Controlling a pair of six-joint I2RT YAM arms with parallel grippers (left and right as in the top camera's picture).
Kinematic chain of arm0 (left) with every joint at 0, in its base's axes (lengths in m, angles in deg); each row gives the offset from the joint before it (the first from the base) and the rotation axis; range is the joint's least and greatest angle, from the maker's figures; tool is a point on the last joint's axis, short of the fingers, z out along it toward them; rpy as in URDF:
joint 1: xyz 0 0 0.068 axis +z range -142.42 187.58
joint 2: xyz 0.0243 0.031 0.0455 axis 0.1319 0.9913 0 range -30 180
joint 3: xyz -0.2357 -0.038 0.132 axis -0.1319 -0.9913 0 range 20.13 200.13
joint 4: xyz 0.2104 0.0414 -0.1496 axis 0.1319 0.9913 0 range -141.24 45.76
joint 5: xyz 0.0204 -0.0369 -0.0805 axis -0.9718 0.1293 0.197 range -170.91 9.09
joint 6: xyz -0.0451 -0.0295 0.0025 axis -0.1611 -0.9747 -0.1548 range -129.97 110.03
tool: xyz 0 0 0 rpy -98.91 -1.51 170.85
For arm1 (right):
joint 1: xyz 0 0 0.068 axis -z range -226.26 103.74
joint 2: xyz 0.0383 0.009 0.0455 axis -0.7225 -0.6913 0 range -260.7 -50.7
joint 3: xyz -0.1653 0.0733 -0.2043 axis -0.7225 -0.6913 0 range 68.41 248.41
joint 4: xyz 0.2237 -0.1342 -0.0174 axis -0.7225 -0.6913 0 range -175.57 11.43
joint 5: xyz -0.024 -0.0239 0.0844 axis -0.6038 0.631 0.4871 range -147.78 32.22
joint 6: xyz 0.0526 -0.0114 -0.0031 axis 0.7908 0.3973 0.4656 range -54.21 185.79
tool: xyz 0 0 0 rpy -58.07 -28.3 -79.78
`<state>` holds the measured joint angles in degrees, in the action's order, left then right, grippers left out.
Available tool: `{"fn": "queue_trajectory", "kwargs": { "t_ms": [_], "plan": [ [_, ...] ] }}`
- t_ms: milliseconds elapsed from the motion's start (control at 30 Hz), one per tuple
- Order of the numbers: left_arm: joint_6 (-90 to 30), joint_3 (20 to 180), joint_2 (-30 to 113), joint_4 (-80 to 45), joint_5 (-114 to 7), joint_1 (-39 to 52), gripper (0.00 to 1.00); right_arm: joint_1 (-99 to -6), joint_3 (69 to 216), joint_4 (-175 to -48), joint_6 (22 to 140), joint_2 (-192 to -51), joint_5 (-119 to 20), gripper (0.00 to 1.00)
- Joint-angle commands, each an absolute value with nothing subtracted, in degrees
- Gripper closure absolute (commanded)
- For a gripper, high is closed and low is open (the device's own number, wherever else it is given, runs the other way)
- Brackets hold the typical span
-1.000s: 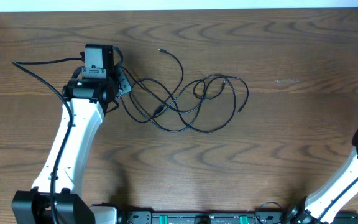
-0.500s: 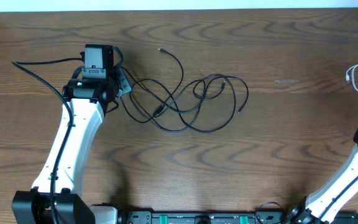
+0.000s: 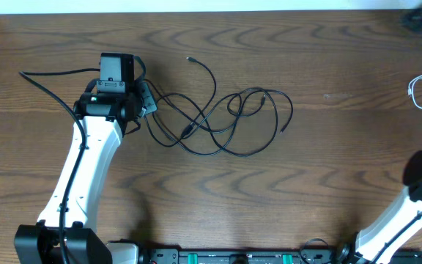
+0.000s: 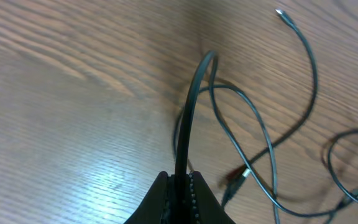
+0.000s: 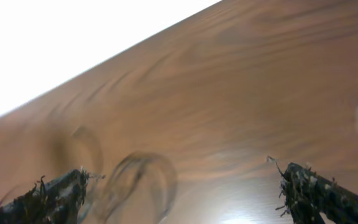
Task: Untangle cables
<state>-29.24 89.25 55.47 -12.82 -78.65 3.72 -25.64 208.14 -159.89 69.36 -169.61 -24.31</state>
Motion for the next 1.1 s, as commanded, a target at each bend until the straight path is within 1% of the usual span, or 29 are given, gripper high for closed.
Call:
{"fn": "queue_trajectory", "kwargs": {
  "t_ms": [0,167,333,500,633,733,833,1067],
  "plan": [
    [-26.9,90.1,53.6,-12.9,-75.1,4.0,0.92,-31.5,208.2,-162.7,64.4,-170.5,-18.4,0.01],
    [-26.2,90.1,51.6,-12.9,-74.9,4.0,0.92,-41.3,208.2,-165.8,64.4,-171.0,-20.4,0.02],
    [-26.1,90.1,51.3,-13.2,-75.8,4.0,0.92,-51.2,208.2,-168.4,64.8,-171.8,-27.8,0.02],
    [-26.2,90.1,51.3,-13.2,-76.2,4.0,0.92,-59.6,207.5,-170.4,67.8,-173.3,-34.8,0.02],
    [-26.6,90.1,51.3,-13.1,-76.2,4.0,0.93,-64.4,203.3,-168.4,72.1,-173.6,-35.9,0.01],
    [-26.6,90.1,51.3,-13.1,-76.2,4.0,0.92,-67.2,198.7,-165.7,78.7,-173.6,-39.3,0.01],
    [-26.6,90.1,51.3,-13.1,-76.2,4.0,0.92,-69.7,193.9,-162.6,88.0,-173.6,-42.9,0.01],
    [-26.6,90.1,51.3,-13.1,-76.2,4.0,0.92,-75.4,182.6,-150.1,102.1,-173.6,-42.9,0.01]
  ]
}}
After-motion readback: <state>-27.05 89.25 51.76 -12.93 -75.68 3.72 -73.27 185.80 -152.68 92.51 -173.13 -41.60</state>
